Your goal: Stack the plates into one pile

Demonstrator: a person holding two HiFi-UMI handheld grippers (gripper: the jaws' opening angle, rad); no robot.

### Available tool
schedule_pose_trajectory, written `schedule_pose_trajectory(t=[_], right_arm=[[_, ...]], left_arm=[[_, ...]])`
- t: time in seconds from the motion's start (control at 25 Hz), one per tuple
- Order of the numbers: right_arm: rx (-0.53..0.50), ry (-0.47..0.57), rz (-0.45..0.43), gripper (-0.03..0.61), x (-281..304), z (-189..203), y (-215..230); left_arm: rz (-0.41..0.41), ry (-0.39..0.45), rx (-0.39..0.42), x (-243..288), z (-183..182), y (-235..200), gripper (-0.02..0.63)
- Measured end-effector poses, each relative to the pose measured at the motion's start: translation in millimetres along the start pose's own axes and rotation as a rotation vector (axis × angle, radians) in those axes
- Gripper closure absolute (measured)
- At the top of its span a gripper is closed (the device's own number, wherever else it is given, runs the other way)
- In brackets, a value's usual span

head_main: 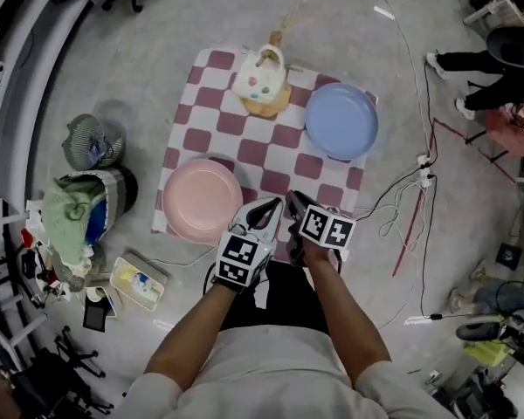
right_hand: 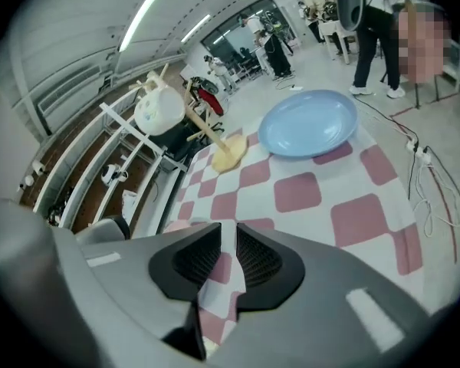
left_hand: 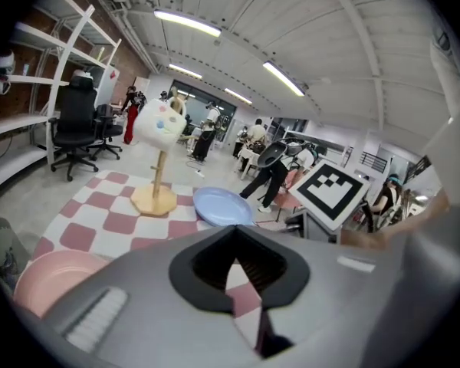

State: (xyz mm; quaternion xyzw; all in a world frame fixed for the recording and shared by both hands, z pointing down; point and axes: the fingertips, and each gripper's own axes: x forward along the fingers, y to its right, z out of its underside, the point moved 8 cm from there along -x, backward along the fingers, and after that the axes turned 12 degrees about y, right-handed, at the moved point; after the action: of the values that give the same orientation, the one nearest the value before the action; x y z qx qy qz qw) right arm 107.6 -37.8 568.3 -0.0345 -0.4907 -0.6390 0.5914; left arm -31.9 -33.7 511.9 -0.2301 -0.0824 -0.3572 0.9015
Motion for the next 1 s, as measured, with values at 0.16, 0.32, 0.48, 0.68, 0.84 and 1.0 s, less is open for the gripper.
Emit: schedule_pose_trajectory(t=[0.16, 0.32, 0.48, 0.68, 0.84, 1.0], right_arm=[[0.065, 0.059, 0.038, 0.534, -11, -30, 33], [0.142, 0.114, 0.069, 0.555, -17, -52, 66], [0.219, 0.156, 0.083, 0.568, -17, -70, 94], [0.314, 0.175, 0.115, 0.568, -7, -84, 129], [0.358, 0.183, 0.132, 0.568, 2, -90, 150], [0.388, 0.196, 0.144, 0.568, 11, -95, 165]], left_arm=[[0.061, -0.02, 0.014, 41, -11, 19, 0.607], [0.104, -0.037, 0.03, 75, -19, 36, 0.607], [0.128, -0.061, 0.041, 106, -23, 45, 0.607], [0.155, -0.09, 0.04, 142, -22, 54, 0.607], [0.168, -0.107, 0.041, 164, -19, 58, 0.607], [0.17, -0.132, 0.05, 181, -10, 57, 0.607]])
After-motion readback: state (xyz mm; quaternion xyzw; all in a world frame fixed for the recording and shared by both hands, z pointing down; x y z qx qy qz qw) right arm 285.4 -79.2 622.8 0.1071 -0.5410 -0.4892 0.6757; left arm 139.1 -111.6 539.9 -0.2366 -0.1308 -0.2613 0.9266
